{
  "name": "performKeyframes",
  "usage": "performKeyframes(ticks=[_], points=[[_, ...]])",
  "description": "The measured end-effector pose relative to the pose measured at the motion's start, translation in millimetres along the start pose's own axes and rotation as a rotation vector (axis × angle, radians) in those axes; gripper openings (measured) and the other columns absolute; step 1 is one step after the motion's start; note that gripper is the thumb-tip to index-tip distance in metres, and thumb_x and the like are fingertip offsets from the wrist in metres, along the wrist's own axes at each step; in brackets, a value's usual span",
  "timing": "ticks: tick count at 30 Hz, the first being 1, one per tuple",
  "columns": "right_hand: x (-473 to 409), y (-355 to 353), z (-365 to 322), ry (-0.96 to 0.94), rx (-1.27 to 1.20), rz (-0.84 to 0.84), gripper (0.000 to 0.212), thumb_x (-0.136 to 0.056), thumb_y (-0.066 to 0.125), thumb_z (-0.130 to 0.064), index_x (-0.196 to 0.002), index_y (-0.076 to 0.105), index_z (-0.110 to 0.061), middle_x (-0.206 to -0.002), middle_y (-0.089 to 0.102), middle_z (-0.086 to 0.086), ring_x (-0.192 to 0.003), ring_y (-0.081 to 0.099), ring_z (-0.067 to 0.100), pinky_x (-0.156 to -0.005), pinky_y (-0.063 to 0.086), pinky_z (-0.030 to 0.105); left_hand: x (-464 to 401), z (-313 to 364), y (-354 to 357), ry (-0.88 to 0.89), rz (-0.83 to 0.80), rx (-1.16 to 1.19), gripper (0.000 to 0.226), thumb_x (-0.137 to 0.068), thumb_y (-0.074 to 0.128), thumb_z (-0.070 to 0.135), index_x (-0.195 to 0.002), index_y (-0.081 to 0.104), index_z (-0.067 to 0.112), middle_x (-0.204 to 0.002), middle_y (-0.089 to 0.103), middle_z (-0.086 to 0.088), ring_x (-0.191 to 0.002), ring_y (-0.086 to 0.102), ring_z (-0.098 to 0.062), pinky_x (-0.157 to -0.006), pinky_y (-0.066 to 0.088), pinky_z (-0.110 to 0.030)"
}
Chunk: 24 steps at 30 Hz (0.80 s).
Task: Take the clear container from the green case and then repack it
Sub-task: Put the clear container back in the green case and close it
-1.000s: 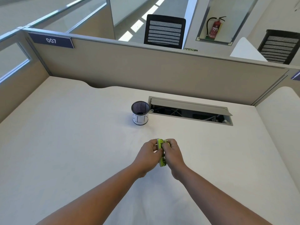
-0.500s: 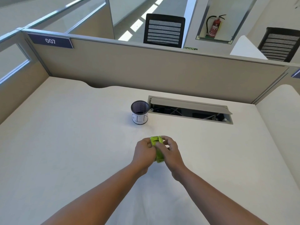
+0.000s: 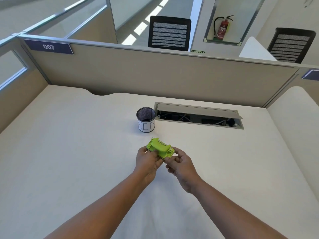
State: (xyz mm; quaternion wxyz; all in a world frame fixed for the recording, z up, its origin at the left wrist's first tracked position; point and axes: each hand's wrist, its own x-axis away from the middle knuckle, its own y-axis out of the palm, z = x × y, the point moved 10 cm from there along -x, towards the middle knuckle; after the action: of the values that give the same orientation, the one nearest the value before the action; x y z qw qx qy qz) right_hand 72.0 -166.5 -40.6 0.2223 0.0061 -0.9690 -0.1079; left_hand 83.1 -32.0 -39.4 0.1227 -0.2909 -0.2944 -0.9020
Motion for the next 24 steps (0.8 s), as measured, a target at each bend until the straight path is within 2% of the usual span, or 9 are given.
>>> performKeyframes(ticks=[4,8,12,14,18,20,24], points=[[1.0,0.1,-2.4,-0.005,0.062,0.008,0.042,-0.091,0.069,-0.002,-0.129,0.060,-0.017,-0.076,0.067,0.010,-0.064,0.060,0.018,-0.064,0.051,0.027,-1.1,-1.4,-2.7,-0.003,-0.007,0.000,0.024,-0.101,0.045,-0.007,-0.118,0.047,0.009,-0.104,0.071,-0.021,-0.083,0.076,-0.029,-0.074,0.063,-0.040],[3.7,-0.5,-6.6,-0.042,0.103,0.033,0.041,-0.091,0.068,0.001,-0.128,0.060,-0.015,-0.069,0.065,0.005,-0.061,0.057,0.016,-0.061,0.050,0.025,-0.3,-4.3,-2.1,-0.001,-0.024,-0.009,0.023,-0.099,0.048,-0.007,-0.117,0.047,0.008,-0.101,0.072,-0.022,-0.078,0.077,-0.028,-0.069,0.064,-0.038],[3.8,-0.3,-12.4,-0.052,0.121,0.000,0.039,-0.091,0.068,0.002,-0.127,0.062,-0.013,-0.067,0.062,0.002,-0.060,0.054,0.016,-0.059,0.048,0.024,-6.1,-3.4,-3.6,-0.034,-0.054,-0.077,0.032,-0.090,0.053,-0.015,-0.115,0.050,0.004,-0.103,0.069,-0.025,-0.089,0.071,-0.038,-0.065,0.065,-0.039],[3.2,-1.5,-16.8,-0.039,0.106,-0.025,0.037,-0.090,0.067,0.003,-0.124,0.064,-0.012,-0.067,0.059,0.003,-0.059,0.054,0.016,-0.058,0.046,0.024,-9.8,-0.5,-4.1,-0.057,-0.080,-0.149,0.036,-0.088,0.054,-0.016,-0.117,0.053,0.004,-0.101,0.068,-0.025,-0.086,0.067,-0.034,-0.063,0.064,-0.036],[0.5,-5.6,-18.0,0.035,-0.054,-0.046,0.030,-0.087,0.060,0.004,-0.109,0.073,-0.011,-0.067,0.060,0.008,-0.060,0.051,0.017,-0.059,0.040,0.026,-14.0,-1.7,-7.3,-0.133,-0.106,-0.233,0.025,-0.090,0.059,-0.011,-0.112,0.062,0.001,-0.090,0.071,-0.018,-0.064,0.068,-0.019,-0.059,0.062,-0.027],[-0.7,-6.6,-13.2,0.098,-0.193,-0.040,0.034,-0.086,0.052,0.004,-0.110,0.073,-0.005,-0.070,0.062,0.012,-0.060,0.050,0.016,-0.058,0.042,0.024,-15.9,-4.2,-7.1,-0.170,-0.107,-0.223,0.021,-0.091,0.061,-0.008,-0.111,0.064,-0.001,-0.083,0.072,-0.014,-0.057,0.069,-0.014,-0.057,0.062,-0.025],[0.8,-2.3,-7.8,0.135,-0.322,-0.040,0.032,-0.085,0.049,0.002,-0.104,0.073,-0.003,-0.068,0.062,0.011,-0.059,0.051,0.016,-0.057,0.045,0.023,-18.3,-9.0,-7.3,-0.215,-0.113,-0.195,0.028,-0.092,0.058,-0.007,-0.120,0.063,-0.003,-0.081,0.072,-0.012,-0.055,0.069,-0.013,-0.055,0.061,-0.024]])
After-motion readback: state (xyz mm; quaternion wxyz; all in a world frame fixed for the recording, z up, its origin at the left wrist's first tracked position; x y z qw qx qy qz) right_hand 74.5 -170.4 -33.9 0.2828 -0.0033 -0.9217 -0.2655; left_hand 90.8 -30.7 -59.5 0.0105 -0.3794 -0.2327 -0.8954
